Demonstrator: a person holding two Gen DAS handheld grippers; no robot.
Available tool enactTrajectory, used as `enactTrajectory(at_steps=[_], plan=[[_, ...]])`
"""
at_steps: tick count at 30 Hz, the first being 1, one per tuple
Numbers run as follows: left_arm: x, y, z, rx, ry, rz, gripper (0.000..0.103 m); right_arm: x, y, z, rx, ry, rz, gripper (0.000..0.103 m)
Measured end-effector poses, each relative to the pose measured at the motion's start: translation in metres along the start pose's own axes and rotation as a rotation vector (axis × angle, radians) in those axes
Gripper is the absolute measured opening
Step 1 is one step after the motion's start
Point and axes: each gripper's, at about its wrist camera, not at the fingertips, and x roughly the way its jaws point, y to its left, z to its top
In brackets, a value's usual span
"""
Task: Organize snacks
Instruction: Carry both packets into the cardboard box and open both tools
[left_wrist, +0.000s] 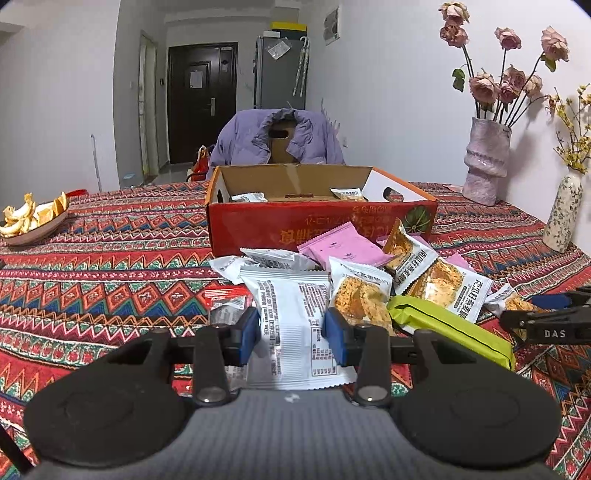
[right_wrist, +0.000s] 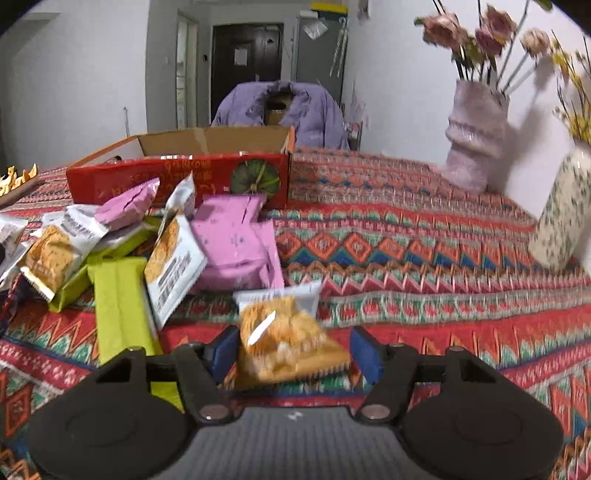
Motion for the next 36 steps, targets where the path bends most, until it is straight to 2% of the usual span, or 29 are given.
enactTrajectory(at_steps=[3,5,7,11,15,17,18,19,20,22,25,27,28,29,31,35,36], plan=[[-0.001,0.004,0.001,-0.026,0.003,0.001,0.04,0.009,-0.001,0.005,-0.006,0.019,0.048,0.062],[-0.003,0.007,0.002,-0.044,0.009,-0.002,0.04,0.01,-0.005,0.006,0.018,0.028,0.084,0.047],[-0.004,0.01,0.006,-0.063,0.026,-0.004,0.04,0.007,-0.007,0.007,0.026,0.042,0.089,0.043],[-0.01,0.021,0.032,-0.068,0.012,0.01,0.04,-0.018,-0.002,0.021,-0.026,-0.003,0.1,0.042],[0.003,0.042,0.08,-0.079,0.007,-0.027,0.04,-0.039,-0.004,0.065,-0.07,-0.109,0.166,0.042],[0.024,0.05,0.111,-0.083,0.001,-0.055,0.04,-0.033,-0.005,0.099,-0.059,-0.151,0.252,0.042],[0.038,0.052,0.126,-0.081,-0.005,-0.099,0.04,-0.025,-0.006,0.119,-0.043,-0.165,0.294,0.042],[0.056,0.053,0.142,-0.072,-0.001,-0.147,0.04,-0.015,-0.007,0.136,-0.029,-0.172,0.329,0.042],[0.074,0.054,0.154,-0.079,0.008,-0.149,0.04,0.002,-0.005,0.159,-0.011,-0.169,0.368,0.042],[0.116,0.052,0.177,-0.091,0.038,-0.146,0.04,0.036,0.001,0.196,0.015,-0.145,0.381,0.042],[0.182,0.048,0.204,-0.091,0.088,-0.142,0.04,0.111,0.011,0.249,0.095,-0.038,0.396,0.042],[0.225,0.044,0.214,-0.077,0.123,-0.11,0.04,0.166,0.018,0.274,0.166,0.055,0.396,0.042],[0.248,0.042,0.219,-0.067,0.155,-0.097,0.04,0.19,0.02,0.281,0.192,0.096,0.385,0.042],[0.27,0.044,0.223,-0.105,0.188,-0.064,0.04,0.213,0.024,0.287,0.204,0.136,0.379,0.042],[0.306,0.048,0.228,-0.161,0.255,-0.057,0.04,0.253,0.035,0.294,0.222,0.202,0.349,0.042],[0.339,0.047,0.229,-0.152,0.271,-0.048,0.04,0.294,0.057,0.293,0.176,0.287,0.34,0.045],[0.343,0.046,0.227,-0.149,0.273,-0.044,0.04,0.297,0.061,0.292,0.152,0.283,0.305,0.045]])
